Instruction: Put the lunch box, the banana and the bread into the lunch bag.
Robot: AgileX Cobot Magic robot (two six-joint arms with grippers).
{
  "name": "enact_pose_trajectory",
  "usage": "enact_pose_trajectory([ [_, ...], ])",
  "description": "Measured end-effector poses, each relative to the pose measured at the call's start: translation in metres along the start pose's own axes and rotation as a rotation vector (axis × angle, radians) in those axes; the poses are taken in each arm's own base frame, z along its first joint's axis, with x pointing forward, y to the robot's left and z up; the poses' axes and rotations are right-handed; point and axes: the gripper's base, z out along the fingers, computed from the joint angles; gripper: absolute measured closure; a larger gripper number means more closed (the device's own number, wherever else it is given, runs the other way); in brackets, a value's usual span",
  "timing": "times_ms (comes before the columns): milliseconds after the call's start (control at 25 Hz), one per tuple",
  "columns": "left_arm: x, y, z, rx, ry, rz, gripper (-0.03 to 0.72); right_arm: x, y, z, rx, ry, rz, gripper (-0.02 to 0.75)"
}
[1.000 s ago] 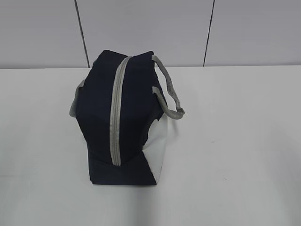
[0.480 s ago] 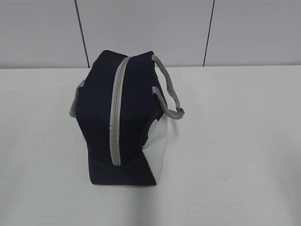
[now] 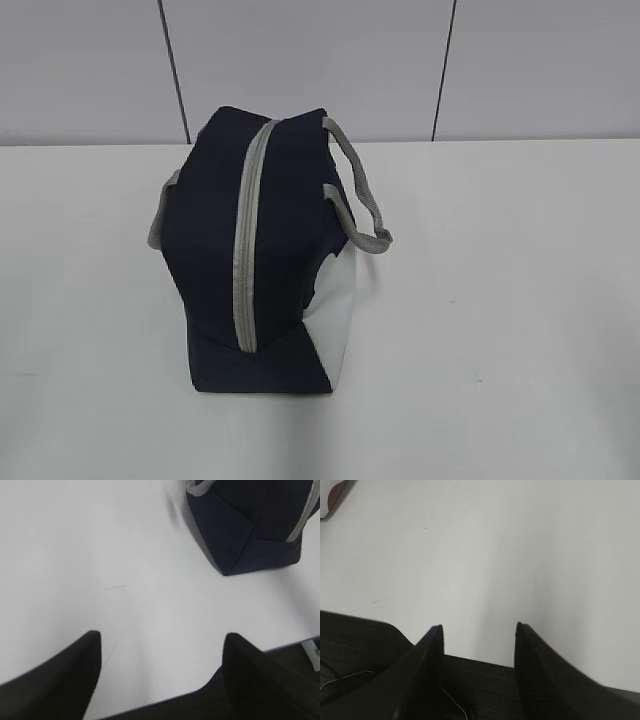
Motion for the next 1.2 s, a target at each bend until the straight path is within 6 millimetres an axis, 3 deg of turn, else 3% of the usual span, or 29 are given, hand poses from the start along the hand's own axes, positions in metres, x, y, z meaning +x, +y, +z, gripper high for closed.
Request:
enact_pose_trajectory([
  [760, -0.0006, -0.0007, 0.0, 0.021, -0.006, 0.008, 0.182, 0.0001, -0.0006, 0.0, 0.01, 0.001, 0.006, 0.393],
  [1200, 0.0018, -0.0001, -0.0037, -0.111, -0.036, -0.084, 0.182, 0.0074, -0.0035, -0.0092, 0.118, -0.061, 0.113, 0.393],
])
